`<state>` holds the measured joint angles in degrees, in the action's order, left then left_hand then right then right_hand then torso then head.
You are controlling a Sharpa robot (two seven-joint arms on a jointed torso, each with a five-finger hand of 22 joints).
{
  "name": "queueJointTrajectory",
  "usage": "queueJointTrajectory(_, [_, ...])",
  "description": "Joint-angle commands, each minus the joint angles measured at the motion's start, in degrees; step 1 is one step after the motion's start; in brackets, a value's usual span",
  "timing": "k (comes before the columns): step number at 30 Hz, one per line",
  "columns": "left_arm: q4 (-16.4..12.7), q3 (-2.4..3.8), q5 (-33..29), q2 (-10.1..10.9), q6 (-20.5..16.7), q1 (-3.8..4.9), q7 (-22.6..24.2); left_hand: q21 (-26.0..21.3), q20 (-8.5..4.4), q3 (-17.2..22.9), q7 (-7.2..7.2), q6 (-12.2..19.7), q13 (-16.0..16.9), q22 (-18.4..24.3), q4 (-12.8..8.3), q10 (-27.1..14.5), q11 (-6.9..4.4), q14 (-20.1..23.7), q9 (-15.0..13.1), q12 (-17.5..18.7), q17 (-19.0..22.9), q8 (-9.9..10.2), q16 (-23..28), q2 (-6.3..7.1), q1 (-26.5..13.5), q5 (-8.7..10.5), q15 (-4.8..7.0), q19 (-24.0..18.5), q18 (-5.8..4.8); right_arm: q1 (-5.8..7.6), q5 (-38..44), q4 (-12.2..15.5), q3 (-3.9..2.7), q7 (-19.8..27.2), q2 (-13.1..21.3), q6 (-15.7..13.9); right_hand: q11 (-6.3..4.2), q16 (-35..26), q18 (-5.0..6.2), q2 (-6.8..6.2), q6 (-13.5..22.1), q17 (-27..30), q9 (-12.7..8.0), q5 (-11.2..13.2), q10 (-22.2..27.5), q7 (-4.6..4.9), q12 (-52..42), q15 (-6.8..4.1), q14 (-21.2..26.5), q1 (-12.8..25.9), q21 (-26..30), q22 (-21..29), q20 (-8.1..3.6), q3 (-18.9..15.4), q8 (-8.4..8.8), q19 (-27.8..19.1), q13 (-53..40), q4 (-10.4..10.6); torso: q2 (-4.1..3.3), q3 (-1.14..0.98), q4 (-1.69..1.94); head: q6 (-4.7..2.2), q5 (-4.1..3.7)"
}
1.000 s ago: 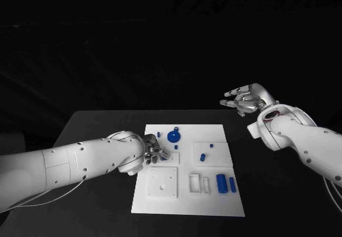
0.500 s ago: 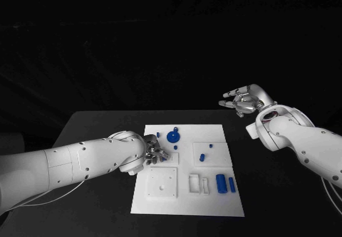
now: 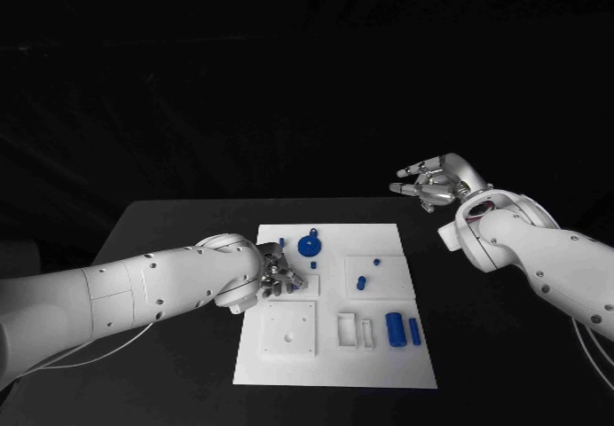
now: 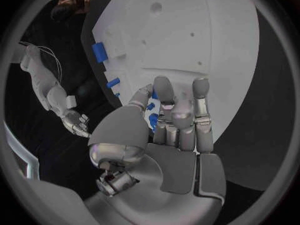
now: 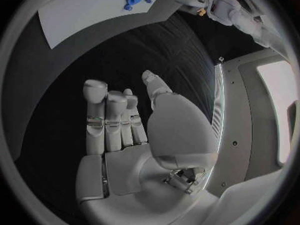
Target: Assemble the parts on the task board
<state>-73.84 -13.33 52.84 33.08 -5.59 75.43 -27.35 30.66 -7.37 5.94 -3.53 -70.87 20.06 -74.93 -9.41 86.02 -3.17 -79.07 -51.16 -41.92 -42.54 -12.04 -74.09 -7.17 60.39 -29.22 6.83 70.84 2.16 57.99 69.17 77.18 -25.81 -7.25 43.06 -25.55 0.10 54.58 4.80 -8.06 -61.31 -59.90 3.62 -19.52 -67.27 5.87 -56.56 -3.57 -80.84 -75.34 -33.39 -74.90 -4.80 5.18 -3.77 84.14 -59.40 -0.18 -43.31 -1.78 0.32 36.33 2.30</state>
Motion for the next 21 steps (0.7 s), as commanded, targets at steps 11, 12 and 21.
queueJointTrajectory(11, [1.8, -0.08, -0.8, -0.4, 2.2, -0.17, -0.5, -0.5, 0.26, -1.3, 7.06, -7.4, -0.4, -1.0, 1.0, 0.7, -2.09, 0.4, 0.1, 0.8, 1.0, 0.3, 0.9, -1.75, 2.5, 4.02, 0.47, -0.1, -0.39, -0.41, 0.0, -0.2, -0.02, 0.2, -0.3, 1.2, 0.15, 0.0, 1.00, 0.33, -0.1, 0.1, -0.1, -0.1, 0.4, 0.06, 0.1, 0.06, 0.4, 0.1, 0.4, -3.9, 0.28, 0.2, 0.23, 0.5, 0.1, 0.0, 0.03, 0.04, 0.12, -0.20, -0.25])
queueJointTrajectory(12, [1.9, -0.07, -1.0, -0.4, 2.2, -0.15, -0.5, -0.6, 0.25, -1.8, 7.05, -7.3, -0.5, -0.9, 1.3, 0.7, -2.08, 0.5, 0.1, 0.9, 1.3, 0.3, 1.0, -1.62, 2.4, 4.54, 0.47, 0.0, -0.41, -0.43, 0.0, -0.3, -0.02, 0.2, -0.3, 1.2, 0.15, 0.0, 1.00, 0.33, -0.1, 0.1, -0.1, -0.1, 0.4, 0.06, 0.1, 0.06, 0.4, 0.1, 0.4, -3.9, 0.28, 0.2, 0.23, 0.5, 0.1, 0.0, 0.03, 0.05, 0.12, -0.22, -0.29])
queueJointTrajectory(21, [2.7, -0.01, -1.5, -0.7, 1.7, -0.01, -0.1, -1.8, 0.03, -6.2, 7.14, -7.2, -1.2, -0.9, 5.7, 0.7, -2.17, 0.7, 0.9, 1.8, 2.8, 1.1, 2.2, 1.72, 2.9, 7.55, 0.55, 0.3, -0.75, -0.51, 0.0, -0.4, -0.01, 0.1, -0.4, 1.2, 0.17, -0.1, 1.00, 0.41, -0.1, 0.1, -0.1, -0.1, 0.4, 0.07, 0.1, 0.07, 0.5, 0.3, 0.4, -3.8, 0.29, 0.3, 0.23, 0.5, 0.1, -0.1, 0.05, 0.05, 0.08, -0.35, -0.32])
